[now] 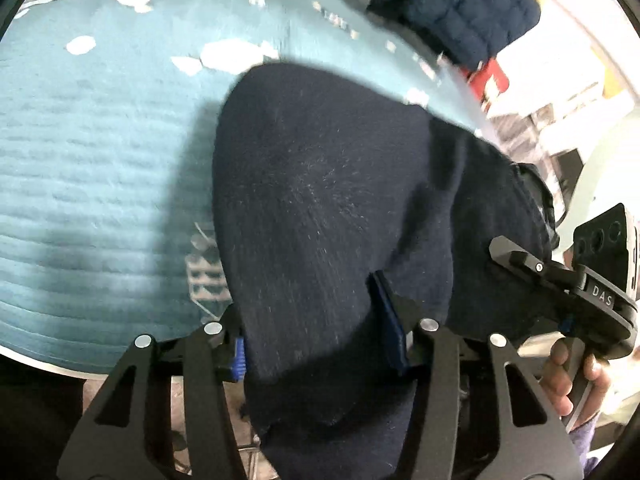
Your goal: Fold large clothes
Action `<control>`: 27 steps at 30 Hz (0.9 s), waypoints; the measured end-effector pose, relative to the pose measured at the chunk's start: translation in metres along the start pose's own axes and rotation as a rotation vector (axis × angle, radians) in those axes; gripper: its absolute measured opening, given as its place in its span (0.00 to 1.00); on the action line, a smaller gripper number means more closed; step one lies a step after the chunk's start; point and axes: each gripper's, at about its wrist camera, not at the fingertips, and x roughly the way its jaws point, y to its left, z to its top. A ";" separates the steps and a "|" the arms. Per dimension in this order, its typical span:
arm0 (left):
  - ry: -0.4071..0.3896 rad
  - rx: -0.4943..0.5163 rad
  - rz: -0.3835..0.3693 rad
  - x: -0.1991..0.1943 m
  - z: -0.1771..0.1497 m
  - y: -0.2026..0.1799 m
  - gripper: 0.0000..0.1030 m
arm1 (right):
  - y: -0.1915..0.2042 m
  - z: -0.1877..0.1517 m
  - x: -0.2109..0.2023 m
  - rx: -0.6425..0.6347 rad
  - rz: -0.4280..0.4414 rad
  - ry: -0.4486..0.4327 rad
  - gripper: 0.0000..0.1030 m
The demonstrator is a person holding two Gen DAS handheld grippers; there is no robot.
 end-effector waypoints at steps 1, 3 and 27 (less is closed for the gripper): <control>-0.016 -0.007 -0.009 -0.011 0.003 0.003 0.49 | 0.019 0.008 0.001 -0.031 0.024 0.000 0.17; -0.054 -0.032 -0.030 -0.023 0.010 -0.004 0.49 | 0.049 0.018 0.004 -0.090 0.037 -0.005 0.17; -0.279 -0.210 0.581 -0.238 0.124 0.348 0.57 | 0.341 -0.013 0.458 -0.348 0.244 0.301 0.22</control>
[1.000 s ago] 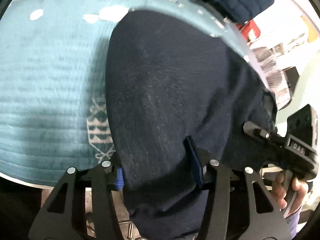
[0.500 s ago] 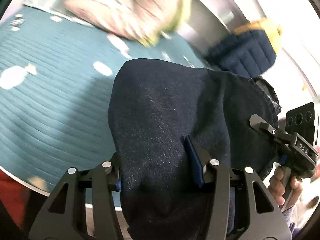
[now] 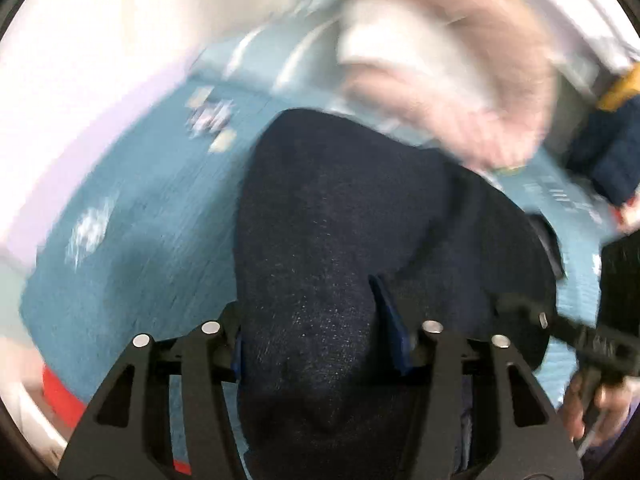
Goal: Fold large clothes
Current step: 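Release the folded jacket onto the bed and open both grippers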
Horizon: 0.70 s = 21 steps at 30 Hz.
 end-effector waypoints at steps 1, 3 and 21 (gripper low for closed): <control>0.044 -0.026 0.015 0.012 -0.010 0.007 0.60 | -0.011 -0.007 0.021 0.025 -0.039 0.067 0.29; 0.054 -0.026 0.043 0.026 -0.031 0.011 0.67 | -0.027 -0.022 0.041 0.032 -0.119 0.143 0.51; -0.356 -0.004 0.166 -0.229 -0.120 -0.146 0.95 | 0.036 -0.107 -0.223 -0.353 -0.355 -0.115 0.90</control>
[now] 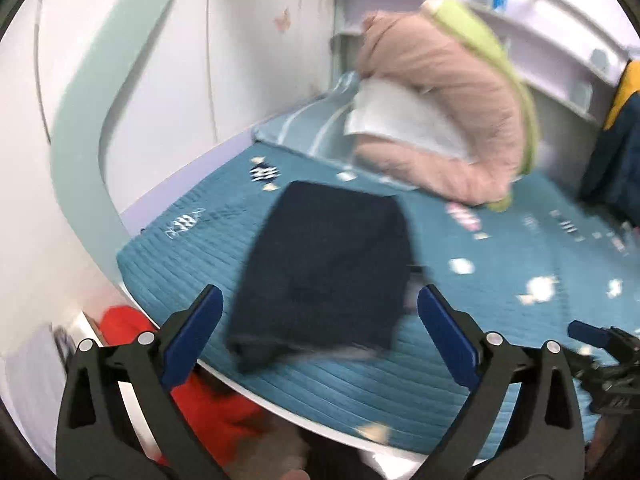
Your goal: Fold large clothes
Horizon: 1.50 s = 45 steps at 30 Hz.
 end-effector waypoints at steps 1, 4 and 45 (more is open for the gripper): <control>-0.008 -0.003 -0.015 -0.011 -0.002 -0.010 0.95 | 0.002 -0.007 -0.022 -0.014 -0.021 -0.022 0.90; -0.033 0.021 -0.049 -0.059 -0.012 -0.051 0.95 | 0.006 -0.029 -0.089 -0.015 -0.080 -0.101 0.92; -0.437 0.181 -0.140 -0.349 -0.055 -0.201 0.95 | 0.047 -0.137 -0.405 -0.049 -0.331 -0.629 0.93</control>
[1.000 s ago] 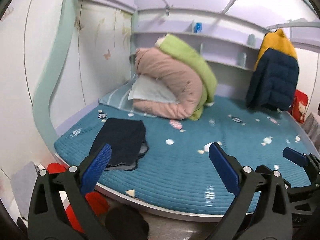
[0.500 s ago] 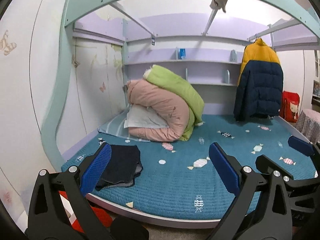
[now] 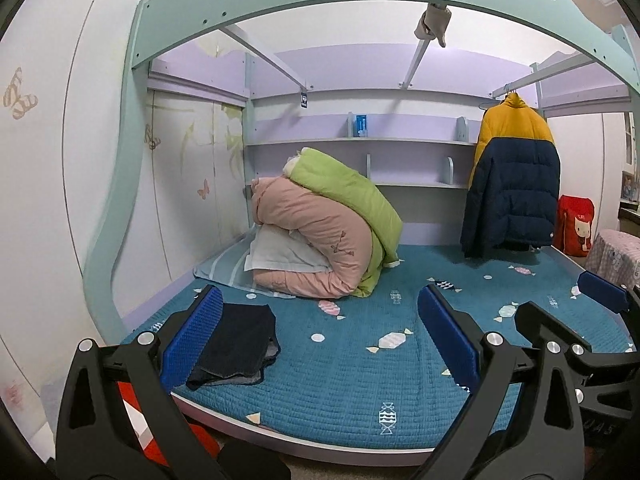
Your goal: Fold large clothes
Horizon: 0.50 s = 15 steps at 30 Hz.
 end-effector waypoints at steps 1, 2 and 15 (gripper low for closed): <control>-0.001 -0.001 -0.002 0.000 0.000 -0.001 0.95 | -0.001 0.000 -0.001 0.003 0.002 -0.001 0.93; -0.004 -0.003 -0.003 -0.002 0.000 -0.001 0.95 | -0.001 0.001 -0.002 0.007 0.005 -0.002 0.93; -0.032 0.003 -0.001 -0.007 0.006 -0.003 0.95 | -0.004 0.007 -0.004 0.022 0.006 -0.014 0.93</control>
